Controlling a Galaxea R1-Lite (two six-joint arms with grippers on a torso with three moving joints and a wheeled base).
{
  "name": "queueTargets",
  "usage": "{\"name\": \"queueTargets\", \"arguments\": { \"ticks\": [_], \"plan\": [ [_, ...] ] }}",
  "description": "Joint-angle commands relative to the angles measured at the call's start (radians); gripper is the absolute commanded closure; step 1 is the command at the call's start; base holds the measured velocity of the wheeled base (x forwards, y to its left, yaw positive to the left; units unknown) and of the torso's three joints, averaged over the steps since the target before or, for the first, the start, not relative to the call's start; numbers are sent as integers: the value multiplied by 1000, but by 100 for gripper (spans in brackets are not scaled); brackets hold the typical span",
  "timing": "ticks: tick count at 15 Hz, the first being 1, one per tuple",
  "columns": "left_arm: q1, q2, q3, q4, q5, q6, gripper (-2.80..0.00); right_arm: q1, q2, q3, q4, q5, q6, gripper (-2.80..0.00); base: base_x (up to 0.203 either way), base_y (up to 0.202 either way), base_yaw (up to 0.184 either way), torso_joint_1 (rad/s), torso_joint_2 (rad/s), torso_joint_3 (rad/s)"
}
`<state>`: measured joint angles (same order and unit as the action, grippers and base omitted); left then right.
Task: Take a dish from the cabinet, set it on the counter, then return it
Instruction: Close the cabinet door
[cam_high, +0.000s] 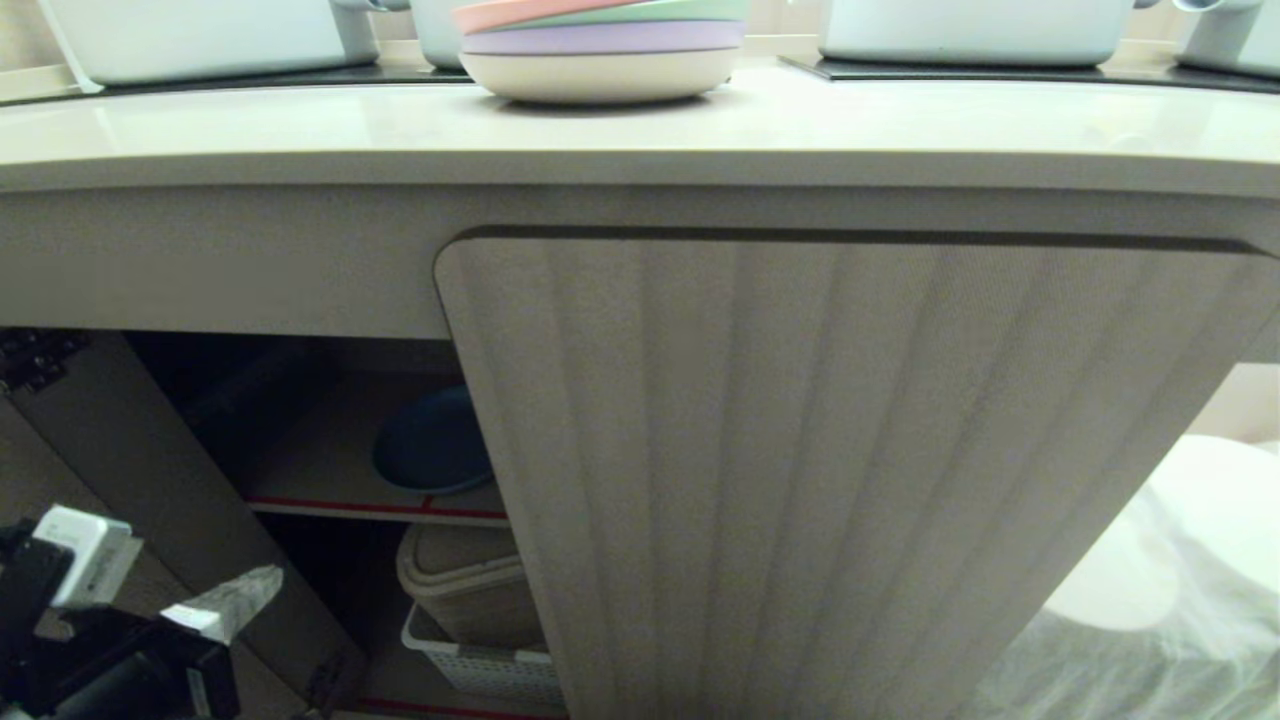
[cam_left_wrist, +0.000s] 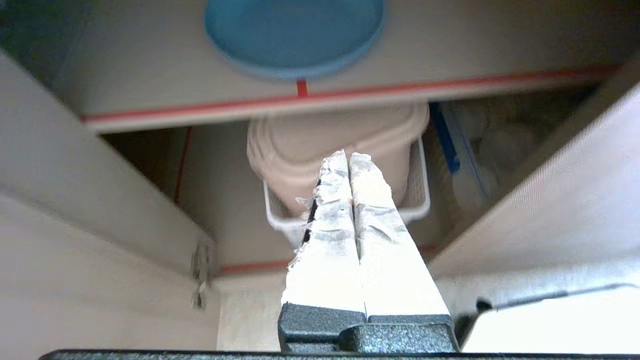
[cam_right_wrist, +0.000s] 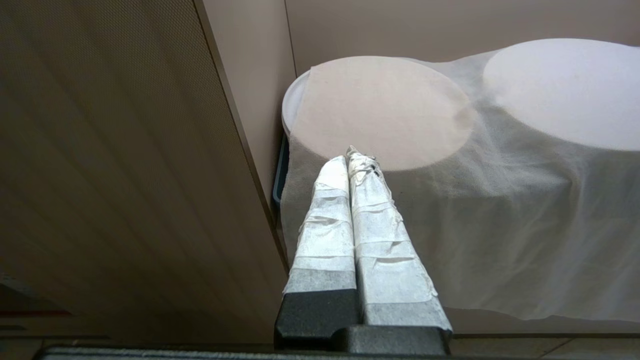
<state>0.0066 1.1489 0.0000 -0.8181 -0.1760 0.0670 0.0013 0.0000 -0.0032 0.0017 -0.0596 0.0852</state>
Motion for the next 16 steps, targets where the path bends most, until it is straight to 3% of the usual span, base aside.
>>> {"name": "queueTargets", "arguments": {
  "ticks": [1, 5, 9, 12, 16],
  "plan": [
    [-5, -130, 0, 103, 20, 2, 0, 0, 0, 0, 0, 0, 1, 0, 0, 0, 0, 0, 0, 0],
    [-15, -307, 0, 323, 115, 3, 0, 0, 0, 0, 0, 0, 1, 0, 0, 0, 0, 0, 0, 0],
    [-12, -507, 0, 536, 118, 34, 0, 0, 0, 0, 0, 0, 1, 0, 0, 0, 0, 0, 0, 0],
    [9, -702, 0, 715, 116, 130, 0, 0, 0, 0, 0, 0, 1, 0, 0, 0, 0, 0, 0, 0],
    [23, -922, 0, 802, 106, 166, 0, 0, 0, 0, 0, 0, 1, 0, 0, 0, 0, 0, 0, 0]
  ]
}}
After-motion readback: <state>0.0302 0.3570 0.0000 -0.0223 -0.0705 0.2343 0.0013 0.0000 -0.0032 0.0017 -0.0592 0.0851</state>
